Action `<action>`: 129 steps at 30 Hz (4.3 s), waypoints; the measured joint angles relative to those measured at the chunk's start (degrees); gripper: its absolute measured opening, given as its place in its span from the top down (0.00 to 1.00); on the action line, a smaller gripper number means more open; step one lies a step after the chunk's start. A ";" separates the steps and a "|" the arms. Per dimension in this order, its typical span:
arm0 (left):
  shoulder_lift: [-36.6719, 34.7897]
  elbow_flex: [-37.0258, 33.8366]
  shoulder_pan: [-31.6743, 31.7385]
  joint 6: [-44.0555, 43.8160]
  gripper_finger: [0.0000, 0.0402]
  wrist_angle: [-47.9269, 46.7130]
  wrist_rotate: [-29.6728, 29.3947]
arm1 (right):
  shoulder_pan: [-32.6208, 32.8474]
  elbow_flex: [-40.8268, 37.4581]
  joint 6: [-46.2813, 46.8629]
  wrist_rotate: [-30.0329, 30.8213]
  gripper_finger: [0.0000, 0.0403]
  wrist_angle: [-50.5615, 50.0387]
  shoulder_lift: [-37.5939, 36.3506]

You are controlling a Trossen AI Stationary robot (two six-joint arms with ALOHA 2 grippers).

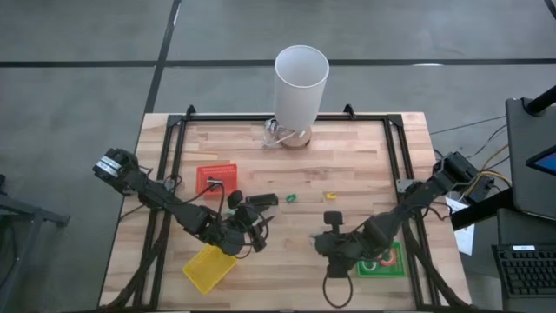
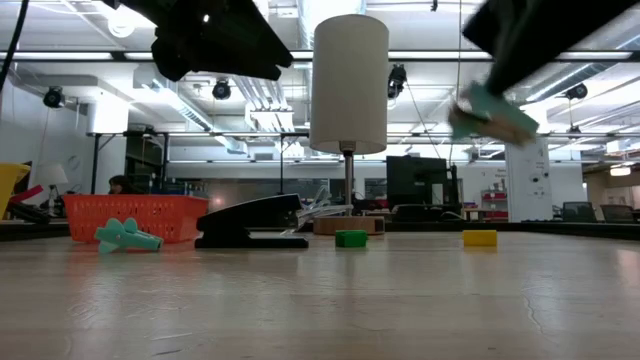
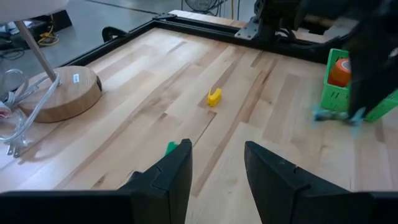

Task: Pick and place Stapler, Stapler remover, tape
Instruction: Put the right blue staple remover into the orange bin

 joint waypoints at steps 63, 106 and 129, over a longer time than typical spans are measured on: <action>12.24 -0.03 1.03 17.32 0.91 36.92 13.97 | 0.90 7.32 -14.21 11.78 0.98 10.34 1.27; -1.10 -0.03 0.65 -23.35 0.99 -31.79 -3.80 | 0.99 1.45 -6.52 16.32 0.53 10.38 1.33; -3.30 -7.46 4.66 -57.34 0.96 -64.07 5.25 | 0.83 -3.52 -2.21 16.43 0.55 14.78 1.29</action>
